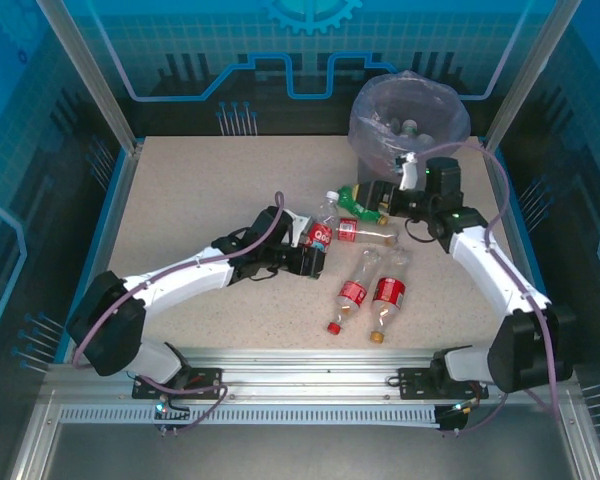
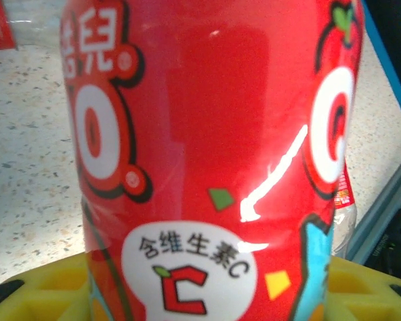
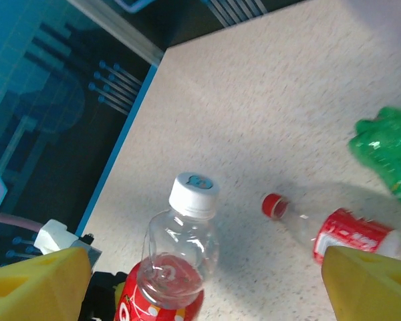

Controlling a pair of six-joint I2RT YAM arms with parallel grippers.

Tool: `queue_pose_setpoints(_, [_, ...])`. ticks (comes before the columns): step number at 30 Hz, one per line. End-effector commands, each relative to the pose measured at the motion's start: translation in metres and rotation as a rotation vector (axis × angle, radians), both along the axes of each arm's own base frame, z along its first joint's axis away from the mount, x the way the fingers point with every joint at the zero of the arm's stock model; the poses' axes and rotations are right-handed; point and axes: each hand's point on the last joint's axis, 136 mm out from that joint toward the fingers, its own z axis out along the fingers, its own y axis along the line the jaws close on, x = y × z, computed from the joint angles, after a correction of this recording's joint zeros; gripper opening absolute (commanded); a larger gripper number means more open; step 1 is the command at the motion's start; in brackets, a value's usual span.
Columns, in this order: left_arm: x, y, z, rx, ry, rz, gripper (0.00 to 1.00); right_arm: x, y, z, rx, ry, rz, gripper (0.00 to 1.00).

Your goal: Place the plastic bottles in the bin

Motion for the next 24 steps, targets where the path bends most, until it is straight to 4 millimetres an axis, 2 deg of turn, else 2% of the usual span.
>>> queue_pose_setpoints(1, [0.003, -0.015, 0.022, -0.12, -0.05, -0.034, 0.4, 0.001, 0.025, -0.001, 0.051, 0.001, 0.056, 0.92])
queue_pose_setpoints(7, [0.004, -0.017, 0.025, -0.138, -0.061, -0.038, 0.4, 0.002, 0.062, -0.022, 0.095, 0.066, 0.128, 0.85])
queue_pose_setpoints(14, [0.006, -0.017, 0.024, -0.138, -0.075, -0.032, 0.41, 0.0, 0.084, -0.038, 0.113, 0.107, 0.168, 0.77])
queue_pose_setpoints(18, [0.007, -0.018, 0.024, -0.142, -0.076, -0.027, 0.41, 0.0, 0.085, -0.043, 0.106, 0.12, 0.166, 0.67])
queue_pose_setpoints(24, [0.009, -0.015, 0.02, -0.13, -0.076, -0.012, 0.44, -0.001, 0.081, -0.041, 0.071, 0.105, 0.154, 0.55])
